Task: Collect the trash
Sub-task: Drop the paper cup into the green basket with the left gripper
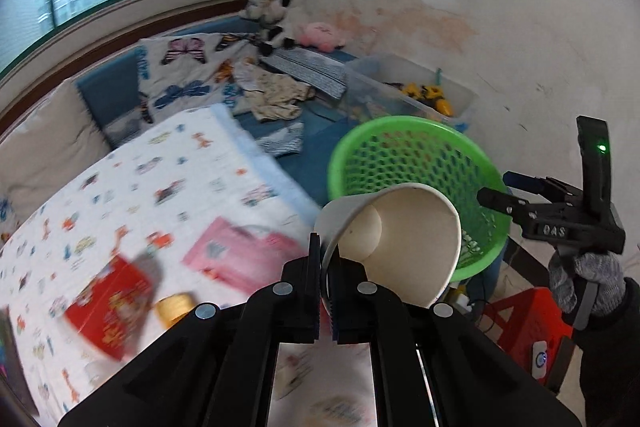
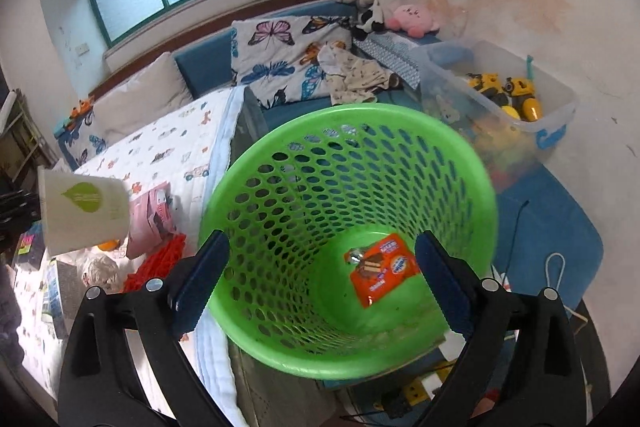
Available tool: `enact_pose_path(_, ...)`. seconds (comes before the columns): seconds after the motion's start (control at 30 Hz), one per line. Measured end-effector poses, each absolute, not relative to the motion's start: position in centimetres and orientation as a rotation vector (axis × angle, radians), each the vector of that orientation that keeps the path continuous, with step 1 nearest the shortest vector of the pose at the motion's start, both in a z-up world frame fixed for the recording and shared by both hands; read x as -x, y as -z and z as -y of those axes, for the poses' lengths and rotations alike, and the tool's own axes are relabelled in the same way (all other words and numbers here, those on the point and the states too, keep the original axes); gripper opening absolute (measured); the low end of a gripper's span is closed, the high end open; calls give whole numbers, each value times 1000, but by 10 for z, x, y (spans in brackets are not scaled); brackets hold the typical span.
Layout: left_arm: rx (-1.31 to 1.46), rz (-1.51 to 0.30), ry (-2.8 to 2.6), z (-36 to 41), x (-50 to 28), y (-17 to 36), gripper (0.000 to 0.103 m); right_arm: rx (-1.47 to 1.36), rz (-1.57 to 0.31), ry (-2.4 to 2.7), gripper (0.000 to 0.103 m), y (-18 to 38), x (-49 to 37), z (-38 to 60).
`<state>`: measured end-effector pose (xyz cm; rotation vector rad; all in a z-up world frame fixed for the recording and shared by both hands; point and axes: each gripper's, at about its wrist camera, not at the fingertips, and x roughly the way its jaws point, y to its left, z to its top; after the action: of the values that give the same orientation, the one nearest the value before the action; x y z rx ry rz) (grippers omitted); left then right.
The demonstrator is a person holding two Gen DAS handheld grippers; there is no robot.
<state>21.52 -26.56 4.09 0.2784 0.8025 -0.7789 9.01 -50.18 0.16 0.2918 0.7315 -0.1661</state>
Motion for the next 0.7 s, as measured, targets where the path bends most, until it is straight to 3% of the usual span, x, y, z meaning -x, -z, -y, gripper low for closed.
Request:
enact_pose_path(0.47,-349,-928,869,384,-213,-5,4,-320,-706,192,94,3,-39,511)
enact_pose_path(0.57,-353,-935,866,392,-210,-1,23,-333,-704,190,94,5,-31,511)
enact_pose_path(0.63,-360,-915,865,392,-206,-1,44,-336,-703,189,94,6,-28,509)
enact_pose_path(0.7,-364,-894,867,389,-201,-4,46,-333,-705,182,94,6,-26,506)
